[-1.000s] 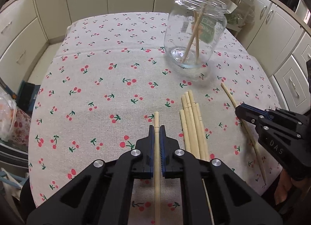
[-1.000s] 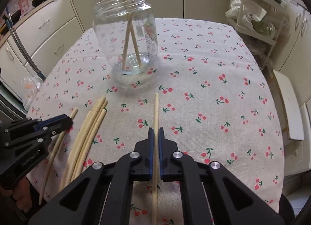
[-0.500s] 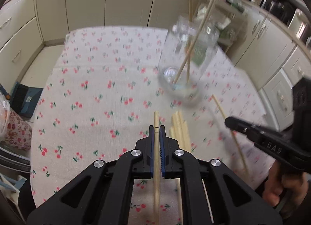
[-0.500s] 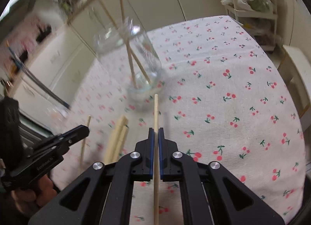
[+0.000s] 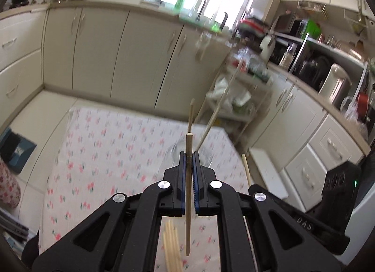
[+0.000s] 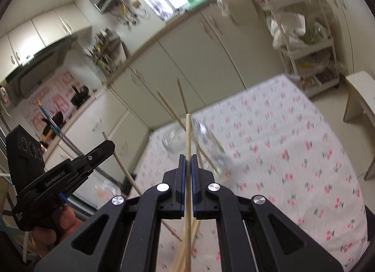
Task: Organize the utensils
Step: 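Lift both held chopsticks upright and carry them over the jar mouth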
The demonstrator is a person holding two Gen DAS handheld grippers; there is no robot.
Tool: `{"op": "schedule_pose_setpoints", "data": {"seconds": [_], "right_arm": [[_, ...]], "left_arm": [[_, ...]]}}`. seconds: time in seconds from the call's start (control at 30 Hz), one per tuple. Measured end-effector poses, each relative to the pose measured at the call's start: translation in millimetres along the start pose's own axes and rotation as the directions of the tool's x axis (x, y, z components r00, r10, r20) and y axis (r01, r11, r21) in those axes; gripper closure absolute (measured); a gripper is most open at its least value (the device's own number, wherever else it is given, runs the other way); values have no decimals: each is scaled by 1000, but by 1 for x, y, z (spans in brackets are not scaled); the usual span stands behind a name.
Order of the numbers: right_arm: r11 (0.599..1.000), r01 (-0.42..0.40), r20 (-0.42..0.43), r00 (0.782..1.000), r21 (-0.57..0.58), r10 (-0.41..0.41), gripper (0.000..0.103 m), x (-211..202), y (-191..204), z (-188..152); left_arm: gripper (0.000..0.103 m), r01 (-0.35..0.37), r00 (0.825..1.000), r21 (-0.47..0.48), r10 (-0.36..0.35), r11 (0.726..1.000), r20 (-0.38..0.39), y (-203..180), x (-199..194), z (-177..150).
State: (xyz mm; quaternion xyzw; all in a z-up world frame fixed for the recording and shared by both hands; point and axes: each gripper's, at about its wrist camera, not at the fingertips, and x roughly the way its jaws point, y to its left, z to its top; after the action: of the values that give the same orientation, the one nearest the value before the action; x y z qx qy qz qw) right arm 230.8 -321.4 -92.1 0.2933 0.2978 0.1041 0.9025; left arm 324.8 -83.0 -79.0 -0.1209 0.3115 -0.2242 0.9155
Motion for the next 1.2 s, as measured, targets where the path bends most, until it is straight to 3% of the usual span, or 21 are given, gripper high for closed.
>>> {"op": "schedule_pose_setpoints", "data": {"seconds": [0.27,0.7,0.97,1.2], "right_arm": [[999,-43,124,991,8,41,98,0,8,40],[995,-87,322,944,54,65,98,28,22,94],[996,-46,394,919,81,11,98,54,19,99],[997,8,441,897,76,-41,98,76,12,95]], "left_arm": [[98,33,992,22,-36,999,122,-21,-9,49],[98,29,963,14,-32,999,267,-24,-4,104],[98,-1,960,24,-6,1000,279,-17,24,109],[98,-15,975,32,8,999,221,-6,58,96]]}}
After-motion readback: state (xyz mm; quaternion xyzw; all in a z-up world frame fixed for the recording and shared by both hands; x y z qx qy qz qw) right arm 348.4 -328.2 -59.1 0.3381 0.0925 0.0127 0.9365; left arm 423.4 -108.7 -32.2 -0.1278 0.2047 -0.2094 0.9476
